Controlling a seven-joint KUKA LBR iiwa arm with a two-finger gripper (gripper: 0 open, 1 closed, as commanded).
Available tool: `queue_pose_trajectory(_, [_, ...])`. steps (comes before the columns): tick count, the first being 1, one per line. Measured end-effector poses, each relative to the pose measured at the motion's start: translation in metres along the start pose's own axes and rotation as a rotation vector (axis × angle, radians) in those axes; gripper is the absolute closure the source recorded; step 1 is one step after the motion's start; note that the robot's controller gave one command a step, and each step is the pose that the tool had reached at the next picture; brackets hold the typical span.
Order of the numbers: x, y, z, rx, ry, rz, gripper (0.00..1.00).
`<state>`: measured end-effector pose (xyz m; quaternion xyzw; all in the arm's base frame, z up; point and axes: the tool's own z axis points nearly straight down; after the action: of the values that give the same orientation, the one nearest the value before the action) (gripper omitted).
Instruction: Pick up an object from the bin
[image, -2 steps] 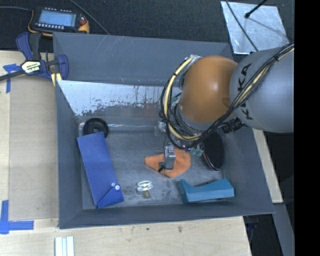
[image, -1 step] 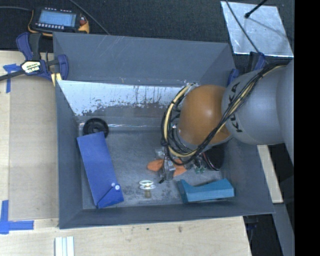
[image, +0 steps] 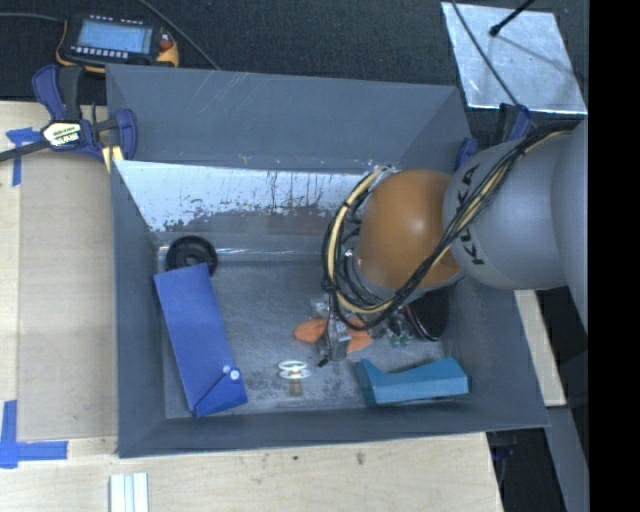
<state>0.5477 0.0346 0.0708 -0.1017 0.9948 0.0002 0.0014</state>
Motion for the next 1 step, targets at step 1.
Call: queue_pose_trajectory(1, [0.0000,0.0000,0.0000,0.000,0.000,0.000,1.00])
